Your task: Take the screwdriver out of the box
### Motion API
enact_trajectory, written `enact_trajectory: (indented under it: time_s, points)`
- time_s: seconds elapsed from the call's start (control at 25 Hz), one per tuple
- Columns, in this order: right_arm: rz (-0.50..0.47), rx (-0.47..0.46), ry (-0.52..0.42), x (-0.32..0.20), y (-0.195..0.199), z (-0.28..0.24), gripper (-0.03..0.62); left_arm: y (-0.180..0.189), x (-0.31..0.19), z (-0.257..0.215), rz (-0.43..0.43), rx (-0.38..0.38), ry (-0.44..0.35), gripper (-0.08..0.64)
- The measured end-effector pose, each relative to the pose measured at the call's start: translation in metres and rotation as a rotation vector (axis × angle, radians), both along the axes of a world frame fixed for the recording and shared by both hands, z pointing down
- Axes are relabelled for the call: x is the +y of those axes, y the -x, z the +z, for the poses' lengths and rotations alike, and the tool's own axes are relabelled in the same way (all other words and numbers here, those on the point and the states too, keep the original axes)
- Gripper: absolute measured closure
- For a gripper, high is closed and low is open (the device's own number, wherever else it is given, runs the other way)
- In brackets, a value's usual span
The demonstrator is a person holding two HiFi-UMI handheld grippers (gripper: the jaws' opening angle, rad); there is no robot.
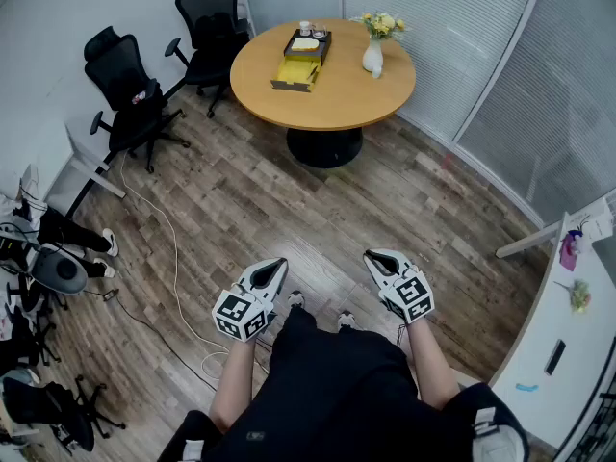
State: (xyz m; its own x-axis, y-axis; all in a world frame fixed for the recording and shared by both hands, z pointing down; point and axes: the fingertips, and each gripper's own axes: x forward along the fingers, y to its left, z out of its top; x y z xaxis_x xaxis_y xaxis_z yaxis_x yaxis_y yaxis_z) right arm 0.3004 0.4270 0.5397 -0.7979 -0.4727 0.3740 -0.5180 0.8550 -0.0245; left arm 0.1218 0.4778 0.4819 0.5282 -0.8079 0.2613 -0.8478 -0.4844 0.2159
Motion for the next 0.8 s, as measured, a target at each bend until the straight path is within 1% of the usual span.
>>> enact_trajectory:
  time_s: [0.12, 0.32, 0.56, 0.64, 0.72, 0.8]
  points:
    - [0.006, -0.008, 0.004, -0.005, -0.003, 0.001, 0.577, 0.000, -0.004, 0.003, -0.009, -0.008, 0.005, 0.554]
    - [-0.020, 0.008, 0.005, -0.004, 0.003, -0.002, 0.577, 0.006, -0.004, -0.003, -0.007, -0.014, 0.002, 0.554]
    - [-0.005, -0.006, -0.012, -0.008, 0.019, -0.010, 0.577, 0.021, -0.006, -0.006, -0.008, 0.005, 0.004, 0.554]
    - [-0.013, 0.016, -0.016, -0.007, 0.022, -0.008, 0.577, 0.022, -0.008, -0.006, -0.004, 0.011, 0.005, 0.554]
    - [0.001, 0.040, -0.014, -0.009, 0.022, -0.004, 0.577, 0.024, -0.013, -0.009, 0.008, 0.013, -0.005, 0.554]
    - [0.031, 0.036, -0.004, -0.013, 0.024, -0.002, 0.577, 0.029, -0.019, -0.013, 0.028, 0.013, -0.013, 0.554]
